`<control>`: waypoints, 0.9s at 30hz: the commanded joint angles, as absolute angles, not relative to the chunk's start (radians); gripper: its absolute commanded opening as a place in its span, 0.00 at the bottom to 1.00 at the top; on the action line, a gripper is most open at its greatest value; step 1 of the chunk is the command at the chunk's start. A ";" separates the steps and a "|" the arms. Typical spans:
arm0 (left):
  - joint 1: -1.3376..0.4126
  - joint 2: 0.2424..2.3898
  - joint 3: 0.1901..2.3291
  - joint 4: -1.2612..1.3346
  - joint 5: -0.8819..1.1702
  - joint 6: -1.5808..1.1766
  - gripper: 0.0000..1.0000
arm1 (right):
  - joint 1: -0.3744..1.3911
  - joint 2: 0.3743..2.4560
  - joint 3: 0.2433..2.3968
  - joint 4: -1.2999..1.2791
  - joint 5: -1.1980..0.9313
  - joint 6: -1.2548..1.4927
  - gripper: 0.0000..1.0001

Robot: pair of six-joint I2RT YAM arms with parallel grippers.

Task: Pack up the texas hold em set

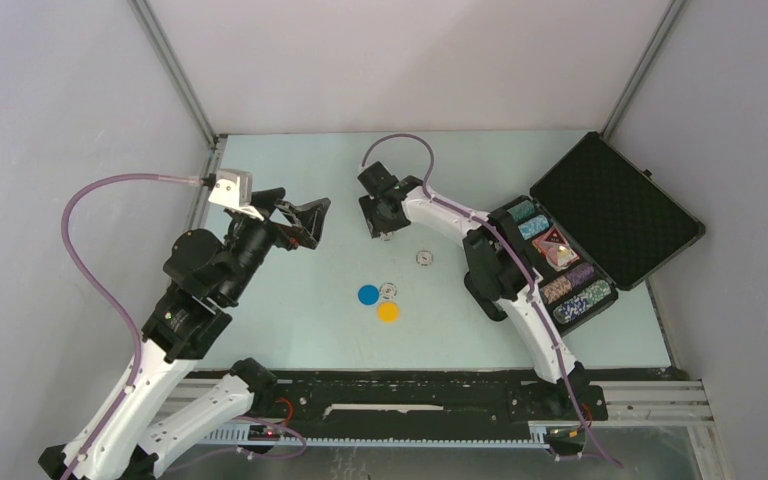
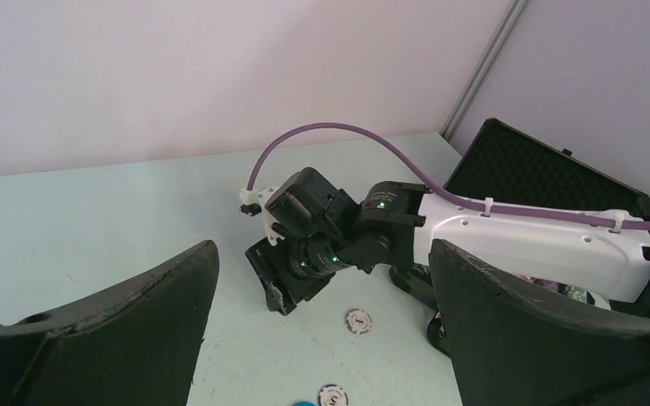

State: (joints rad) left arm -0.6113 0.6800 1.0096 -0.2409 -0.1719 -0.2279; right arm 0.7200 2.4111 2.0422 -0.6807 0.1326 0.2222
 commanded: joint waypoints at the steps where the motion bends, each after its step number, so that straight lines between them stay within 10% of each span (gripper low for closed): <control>1: -0.618 0.681 0.982 -0.204 -0.172 -0.229 1.00 | 0.735 2.456 2.063 -0.728 0.146 0.198 0.60; 27: -0.617 0.683 0.982 -0.204 -0.171 -0.228 1.00 | 0.682 2.095 1.792 -0.647 0.156 0.220 0.51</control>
State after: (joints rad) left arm -0.6113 0.6804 1.0096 -0.2409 -0.1719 -0.2279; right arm 0.6941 2.2410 1.8709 -0.6827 0.1341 0.2211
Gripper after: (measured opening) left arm 0.996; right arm 0.520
